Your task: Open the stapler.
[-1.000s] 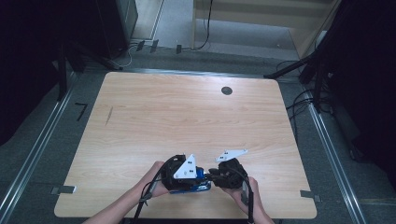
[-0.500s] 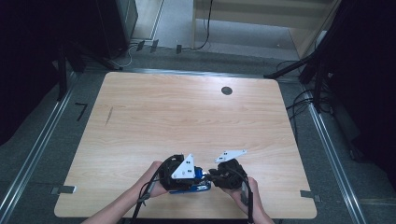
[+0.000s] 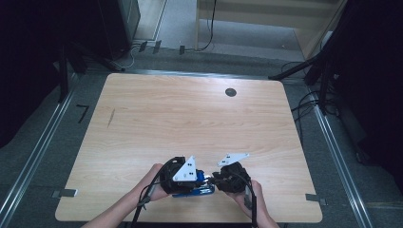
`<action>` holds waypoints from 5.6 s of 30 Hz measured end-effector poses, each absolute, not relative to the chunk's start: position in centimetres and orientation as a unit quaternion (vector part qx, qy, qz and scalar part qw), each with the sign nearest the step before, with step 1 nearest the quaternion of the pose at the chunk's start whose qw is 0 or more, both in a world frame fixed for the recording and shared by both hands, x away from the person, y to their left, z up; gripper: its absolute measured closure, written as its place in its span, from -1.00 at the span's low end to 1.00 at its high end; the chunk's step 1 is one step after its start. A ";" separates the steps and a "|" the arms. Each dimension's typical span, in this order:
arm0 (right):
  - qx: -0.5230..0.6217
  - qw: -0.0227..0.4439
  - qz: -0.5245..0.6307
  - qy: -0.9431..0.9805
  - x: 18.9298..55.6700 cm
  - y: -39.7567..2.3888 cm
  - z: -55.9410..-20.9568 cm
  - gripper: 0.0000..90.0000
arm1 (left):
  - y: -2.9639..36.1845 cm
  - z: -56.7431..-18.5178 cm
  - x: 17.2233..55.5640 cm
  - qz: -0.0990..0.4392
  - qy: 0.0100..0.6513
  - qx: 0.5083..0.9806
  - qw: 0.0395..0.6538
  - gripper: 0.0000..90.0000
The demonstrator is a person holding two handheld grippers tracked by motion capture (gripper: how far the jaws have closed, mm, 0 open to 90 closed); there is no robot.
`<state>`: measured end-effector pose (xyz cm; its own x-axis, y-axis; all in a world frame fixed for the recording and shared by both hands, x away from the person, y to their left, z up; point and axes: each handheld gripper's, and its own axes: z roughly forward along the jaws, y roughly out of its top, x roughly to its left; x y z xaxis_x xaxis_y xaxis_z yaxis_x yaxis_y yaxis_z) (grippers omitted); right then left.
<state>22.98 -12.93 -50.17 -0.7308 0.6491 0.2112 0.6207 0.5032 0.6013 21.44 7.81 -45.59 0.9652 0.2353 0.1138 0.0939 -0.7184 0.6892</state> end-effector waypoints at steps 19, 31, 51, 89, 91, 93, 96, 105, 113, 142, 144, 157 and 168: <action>0.362 0.027 0.336 0.869 22.9 -12.8 -50.1 0.70 | 9.0 -44.4 21.1 0.093 0.098 0.927 0.350 0.49; 0.361 0.029 0.334 0.870 22.7 -12.7 -50.0 0.73 | 9.8 -43.9 20.6 0.098 0.106 0.929 0.341 0.49; 0.363 0.030 0.334 0.869 22.7 -12.7 -50.1 0.73 | 13.8 -43.5 19.6 0.091 0.143 0.921 0.350 0.48; 0.336 0.071 0.340 0.875 22.8 -10.7 -47.9 0.70 | 17.7 -44.6 19.3 0.067 0.166 0.923 0.341 0.48; 0.320 0.064 0.373 0.869 22.6 -10.5 -46.9 0.70 | 17.6 -44.6 19.2 0.067 0.166 0.923 0.341 0.48; 0.314 0.057 0.382 0.868 22.4 -10.2 -46.6 0.72 | 17.6 -44.6 19.3 0.067 0.165 0.923 0.340 0.48; 0.269 0.035 0.397 0.877 21.6 -7.9 -46.0 0.91 | 17.6 -44.6 19.3 0.067 0.165 0.924 0.338 0.48; 0.231 0.013 0.387 0.892 20.8 -4.3 -47.0 1.00 | 17.7 -44.6 19.4 0.066 0.163 0.924 0.339 0.48; 0.220 0.019 0.380 0.898 20.5 -3.2 -47.5 1.00 | 17.6 -44.6 19.4 0.067 0.158 0.925 0.339 0.48; 0.217 0.026 0.372 0.902 20.6 -3.4 -47.7 1.00 | 16.6 -42.7 19.4 0.100 0.164 0.904 0.383 0.33; 0.218 0.028 0.372 0.902 20.6 -3.5 -47.8 1.00 | 16.5 -42.6 19.2 0.104 0.163 0.904 0.380 0.45; 0.221 0.030 0.373 0.901 20.6 -3.5 -47.8 1.00 | 16.3 -42.5 19.1 0.115 0.168 0.900 0.385 0.47; 0.221 0.028 0.373 0.901 20.7 -3.5 -47.8 1.00 | 16.4 -42.4 19.2 0.117 0.170 0.898 0.389 0.50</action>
